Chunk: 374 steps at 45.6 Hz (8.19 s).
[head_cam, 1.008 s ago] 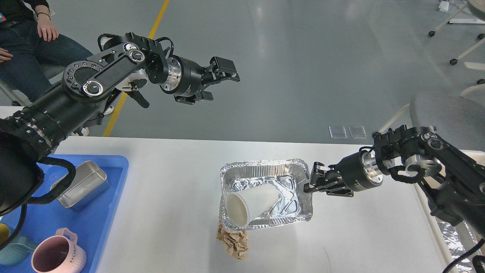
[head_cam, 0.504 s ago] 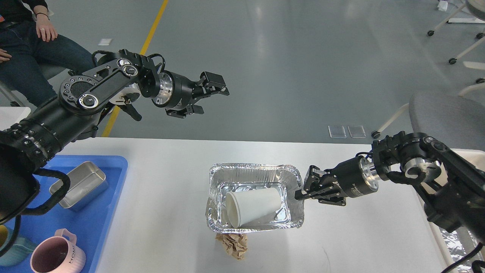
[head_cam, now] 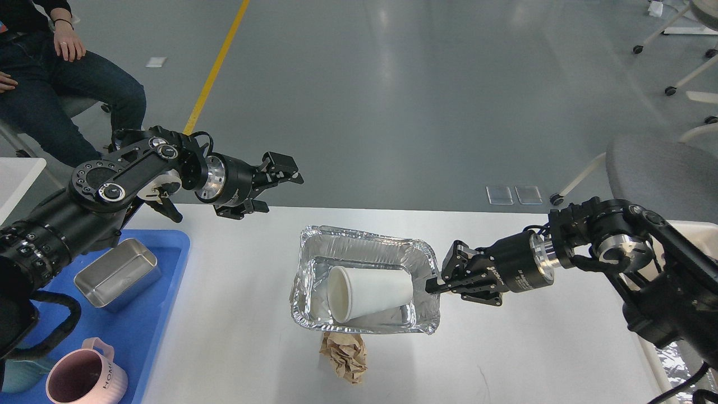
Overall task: Tidy desktop
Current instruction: 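Raise the left gripper away from the foil tray, then reach the left gripper toward the crumpled brown paper, then grasp the crumpled brown paper with the left gripper, then lift the crumpled paper with the left gripper and carry it over the tray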
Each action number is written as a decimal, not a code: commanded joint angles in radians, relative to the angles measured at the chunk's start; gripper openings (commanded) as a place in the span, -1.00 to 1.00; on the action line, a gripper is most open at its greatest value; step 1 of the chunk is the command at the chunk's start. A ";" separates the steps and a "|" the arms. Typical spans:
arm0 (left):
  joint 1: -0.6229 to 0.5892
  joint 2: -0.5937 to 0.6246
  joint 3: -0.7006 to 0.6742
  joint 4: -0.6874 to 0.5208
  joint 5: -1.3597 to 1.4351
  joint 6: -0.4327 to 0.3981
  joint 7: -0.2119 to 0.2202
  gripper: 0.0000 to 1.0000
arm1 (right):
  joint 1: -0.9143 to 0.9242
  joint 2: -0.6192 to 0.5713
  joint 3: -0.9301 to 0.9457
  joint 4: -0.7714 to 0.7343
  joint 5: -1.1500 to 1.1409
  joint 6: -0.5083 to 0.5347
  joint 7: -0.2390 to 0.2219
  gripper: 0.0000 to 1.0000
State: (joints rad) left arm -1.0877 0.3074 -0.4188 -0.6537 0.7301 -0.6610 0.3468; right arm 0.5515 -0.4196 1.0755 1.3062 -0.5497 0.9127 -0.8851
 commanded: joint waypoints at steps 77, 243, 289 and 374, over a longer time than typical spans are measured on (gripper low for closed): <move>0.362 1.072 -0.137 -0.248 0.155 -0.299 -0.608 0.94 | -0.116 -0.071 0.089 0.119 -0.045 -0.005 0.000 -1.00; 0.246 -0.232 0.222 -0.101 0.523 -0.037 -0.328 -0.62 | -0.194 -0.120 0.167 0.111 -0.062 0.006 0.002 -1.00; 0.213 0.263 0.132 -0.362 0.509 -0.074 -0.388 -1.00 | -0.209 -0.113 0.170 0.110 -0.090 0.005 0.002 -1.00; -0.304 0.064 -0.055 -0.210 0.451 -0.292 -0.359 -1.00 | -0.202 -0.030 0.169 0.113 -0.148 -0.008 -0.003 -1.00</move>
State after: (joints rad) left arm -1.3920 0.4418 -0.5232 -0.8884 1.1839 -0.9600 -0.0110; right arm 0.3459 -0.4552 1.2444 1.4189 -0.6978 0.9049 -0.8882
